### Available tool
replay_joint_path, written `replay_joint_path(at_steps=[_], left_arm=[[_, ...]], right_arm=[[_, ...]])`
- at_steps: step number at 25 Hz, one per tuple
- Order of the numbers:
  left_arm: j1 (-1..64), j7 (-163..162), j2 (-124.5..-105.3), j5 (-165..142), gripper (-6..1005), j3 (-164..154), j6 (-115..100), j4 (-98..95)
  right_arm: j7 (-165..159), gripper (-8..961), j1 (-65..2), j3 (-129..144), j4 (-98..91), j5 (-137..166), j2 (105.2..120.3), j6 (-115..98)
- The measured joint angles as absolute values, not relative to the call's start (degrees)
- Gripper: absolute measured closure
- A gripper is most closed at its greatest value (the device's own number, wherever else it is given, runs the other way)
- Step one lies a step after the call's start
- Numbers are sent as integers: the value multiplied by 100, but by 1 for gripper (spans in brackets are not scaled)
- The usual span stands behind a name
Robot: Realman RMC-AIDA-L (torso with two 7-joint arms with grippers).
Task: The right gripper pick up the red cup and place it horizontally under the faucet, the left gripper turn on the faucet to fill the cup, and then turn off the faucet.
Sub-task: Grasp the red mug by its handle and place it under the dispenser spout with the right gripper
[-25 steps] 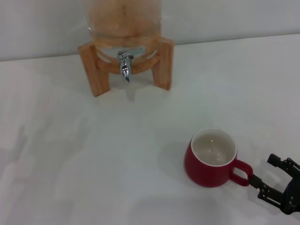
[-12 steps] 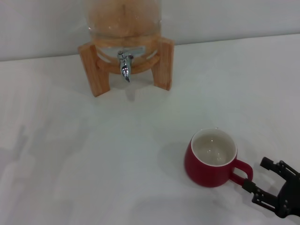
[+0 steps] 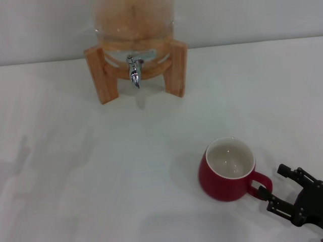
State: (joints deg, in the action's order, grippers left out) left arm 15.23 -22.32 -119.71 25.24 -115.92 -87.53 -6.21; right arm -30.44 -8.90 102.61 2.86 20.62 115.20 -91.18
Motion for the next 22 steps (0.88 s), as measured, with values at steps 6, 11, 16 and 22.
replay_joint_path(at_steps=[6,11,16,22], left_arm=[[1523,-2232,-11971,2522,139,-11592,-8753,-623],[1530,-2232,-11971,2522,139,-11592,-8754,-601],[1524,-2233,-11971,2522,139,-11593,-8754,-598],[1536,-2232,-11971,2522,139,-11592,-8754,-593]], right_arm=[[-2948,110,-888,10227,281,2005,11515,-9036],[-2864,110,-879,10173,282,1962,11514,-9021],[-2806,110,-869,10091,280,1942,11514,-8979],[-2803,111,-882,10085,278,1942,11514,-8955]])
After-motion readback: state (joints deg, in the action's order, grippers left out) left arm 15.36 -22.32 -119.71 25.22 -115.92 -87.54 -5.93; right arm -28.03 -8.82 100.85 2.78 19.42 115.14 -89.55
